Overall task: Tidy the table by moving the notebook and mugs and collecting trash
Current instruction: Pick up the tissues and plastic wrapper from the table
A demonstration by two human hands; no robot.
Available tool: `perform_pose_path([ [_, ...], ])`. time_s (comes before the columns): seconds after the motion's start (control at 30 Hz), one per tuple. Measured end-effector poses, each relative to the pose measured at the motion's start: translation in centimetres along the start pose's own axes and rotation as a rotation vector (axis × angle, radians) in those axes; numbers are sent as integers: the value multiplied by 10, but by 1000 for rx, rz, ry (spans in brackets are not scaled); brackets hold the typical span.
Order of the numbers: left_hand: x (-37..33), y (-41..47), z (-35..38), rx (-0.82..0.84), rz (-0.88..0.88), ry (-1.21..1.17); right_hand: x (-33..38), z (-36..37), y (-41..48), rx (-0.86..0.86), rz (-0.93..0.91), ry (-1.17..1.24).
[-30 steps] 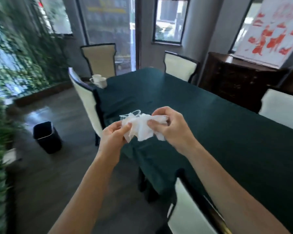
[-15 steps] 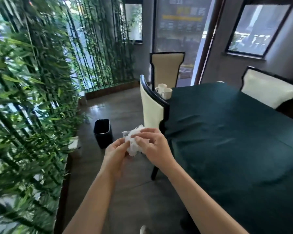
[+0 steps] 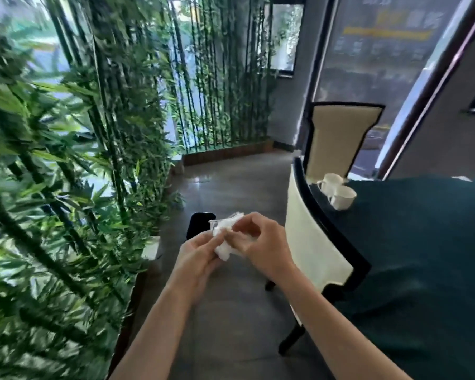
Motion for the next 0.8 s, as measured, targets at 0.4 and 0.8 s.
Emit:
perform_pose_path([
  [0.4, -93, 177, -121, 29, 21, 54, -3, 76, 221, 72, -35, -132],
  [0.8, -113, 348, -195, 1, -68, 106, -66, 94, 376, -7, 74, -99],
])
Point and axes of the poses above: each hand's wrist, its own y-axis towards the middle knuckle, its own z-axis out of the palm, x = y × z, the point moved 6 cm from there along y, towards the middle knuckle, and after that the axes turned 11 degrees about x, right-handed, at the moved point
